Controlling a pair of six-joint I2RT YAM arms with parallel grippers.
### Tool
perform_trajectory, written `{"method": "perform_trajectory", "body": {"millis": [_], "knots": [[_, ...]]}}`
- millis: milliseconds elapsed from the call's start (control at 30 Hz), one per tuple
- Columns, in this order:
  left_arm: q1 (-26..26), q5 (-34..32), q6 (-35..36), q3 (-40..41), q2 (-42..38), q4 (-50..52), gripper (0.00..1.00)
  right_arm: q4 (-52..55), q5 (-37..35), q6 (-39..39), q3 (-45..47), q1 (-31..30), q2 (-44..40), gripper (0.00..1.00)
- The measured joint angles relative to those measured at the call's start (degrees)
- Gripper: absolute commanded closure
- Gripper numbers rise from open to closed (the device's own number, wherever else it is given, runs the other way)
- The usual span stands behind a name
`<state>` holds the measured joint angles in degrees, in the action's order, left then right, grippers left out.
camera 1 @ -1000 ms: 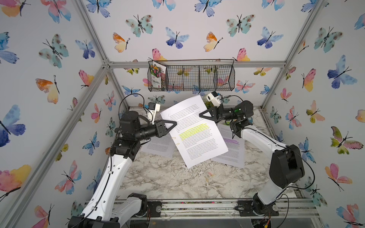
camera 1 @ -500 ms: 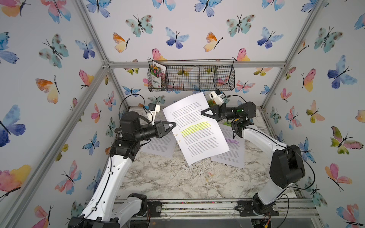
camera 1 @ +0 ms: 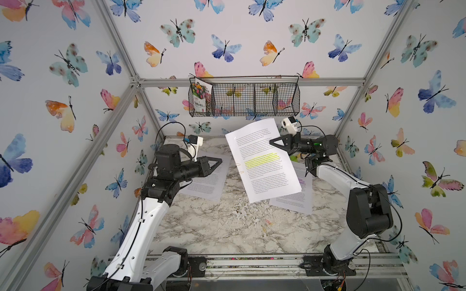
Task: Unclip the paperclips from the documents
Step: Remove the paper clip from the document, then place the paper clip at the center of the board.
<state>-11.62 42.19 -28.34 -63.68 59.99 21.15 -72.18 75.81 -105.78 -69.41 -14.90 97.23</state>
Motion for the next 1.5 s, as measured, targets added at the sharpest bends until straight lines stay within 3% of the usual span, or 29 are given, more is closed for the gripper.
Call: {"method": "perform_trajectory", "body": {"millis": [200,300,467,633,800,933,1033,1233,1500], "knots": [[-1.29,-3.72,1.42,7.26,0.17,4.07,1.0,-1.95,0.02,-0.79,1.01,1.22,0.0,0.98],[-6.23,-7.34,2.21,12.31,1.09,6.67,1.0,1.7,0.04,2.27,1.62,3.02,-0.17,0.98],[-14.82,-11.69,1.92,19.45,4.96,8.28,1.0,22.36,-0.37,17.51,0.46,6.93,-2.43,0.98],[-24.48,-15.8,0.85,21.46,11.43,6.27,1.0,44.83,-1.57,34.86,-3.96,9.01,-3.98,0.98],[-32.33,-17.35,-0.07,21.4,18.71,2.08,1.0,54.53,-2.64,42.38,-2.51,9.79,-5.18,0.98],[-35.3,-17.62,-0.13,21.14,22.58,-0.66,1.0,60.43,-3.74,46.88,-1.55,10.08,-5.31,0.98],[-36.74,-17.68,-0.02,20.68,24.9,-1.77,0.87,64.13,-4.24,49.86,-1.46,10.1,-5.31,0.98],[-38.01,-17.97,0.07,20.2,26.32,-3.1,0.41,68.5,-4.87,53.79,-1.46,10.08,-5.31,0.98],[-37.99,-19.52,0.48,18.43,25.05,-1.25,0.41,72.91,-5.14,57.42,-1.62,10.1,-5.31,0.98]]}}
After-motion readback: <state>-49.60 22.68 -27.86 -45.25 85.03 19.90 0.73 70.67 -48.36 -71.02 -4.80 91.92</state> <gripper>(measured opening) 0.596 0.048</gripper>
